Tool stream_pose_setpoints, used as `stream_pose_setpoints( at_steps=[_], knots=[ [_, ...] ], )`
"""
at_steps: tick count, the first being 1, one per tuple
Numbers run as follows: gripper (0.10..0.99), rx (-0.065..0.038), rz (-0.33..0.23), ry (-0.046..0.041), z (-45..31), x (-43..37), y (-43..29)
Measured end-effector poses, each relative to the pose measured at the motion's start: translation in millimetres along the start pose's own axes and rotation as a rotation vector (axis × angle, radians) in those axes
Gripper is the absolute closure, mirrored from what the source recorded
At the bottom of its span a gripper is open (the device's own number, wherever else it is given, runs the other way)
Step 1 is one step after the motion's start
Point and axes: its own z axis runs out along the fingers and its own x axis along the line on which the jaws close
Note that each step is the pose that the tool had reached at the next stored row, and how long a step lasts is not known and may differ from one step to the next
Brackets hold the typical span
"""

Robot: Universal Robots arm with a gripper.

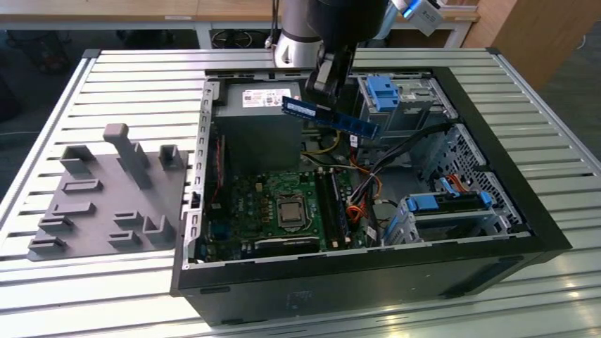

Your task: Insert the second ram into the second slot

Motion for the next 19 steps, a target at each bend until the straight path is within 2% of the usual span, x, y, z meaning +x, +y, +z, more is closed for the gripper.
stream_pose_setpoints(
  at_steps=[19],
  knots=[
    [0.949, 0.002, 0.140, -0.0052, 0.2, 0.0, 0.0]
  ],
)
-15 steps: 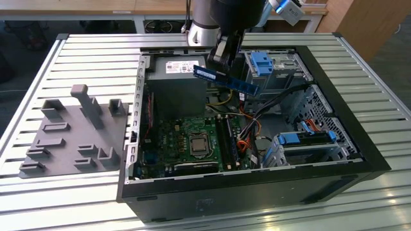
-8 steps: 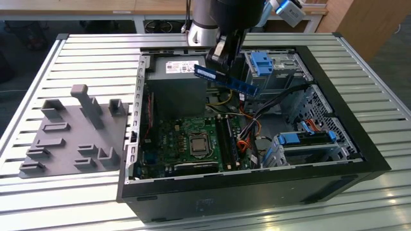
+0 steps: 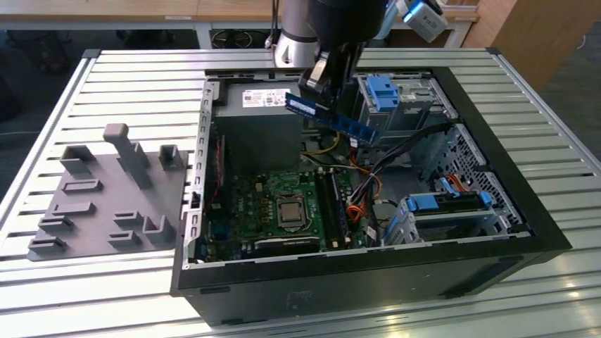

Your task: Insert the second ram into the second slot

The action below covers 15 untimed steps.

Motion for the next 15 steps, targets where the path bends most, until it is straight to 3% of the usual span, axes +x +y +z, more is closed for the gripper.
stream_pose_setpoints(
  at_steps=[15],
  knots=[
    [0.949, 0.002, 0.140, -0.0047, 0.4, 0.0, 0.0]
  ],
)
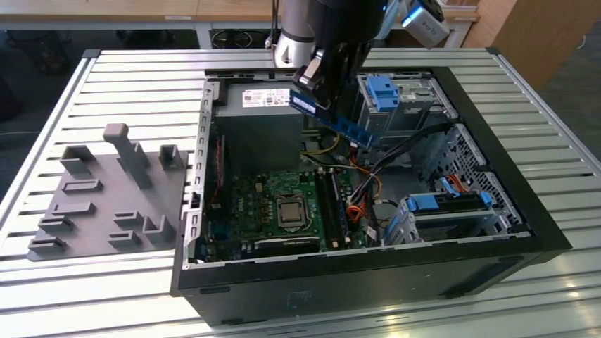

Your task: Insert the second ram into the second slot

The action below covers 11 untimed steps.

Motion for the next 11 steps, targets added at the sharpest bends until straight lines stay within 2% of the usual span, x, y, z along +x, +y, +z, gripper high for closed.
stream_pose_setpoints(
  at_steps=[11],
  knots=[
    [0.949, 0.002, 0.112, -0.0039, 0.4, 0.0, 0.0]
  ],
)
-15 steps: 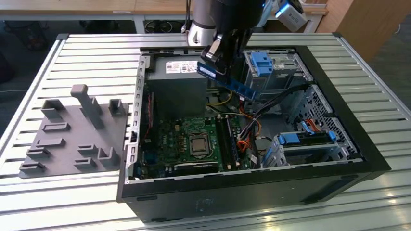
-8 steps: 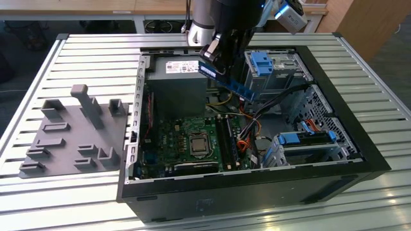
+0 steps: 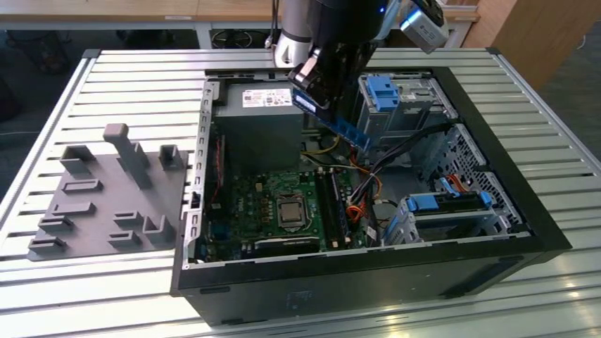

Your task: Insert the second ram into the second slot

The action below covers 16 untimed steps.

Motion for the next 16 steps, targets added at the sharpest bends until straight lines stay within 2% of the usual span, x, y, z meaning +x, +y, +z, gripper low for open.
stream_pose_setpoints(
  at_steps=[16],
  knots=[
    [0.949, 0.002, 0.170, -0.0060, 0.2, 0.0, 0.0]
  ],
)
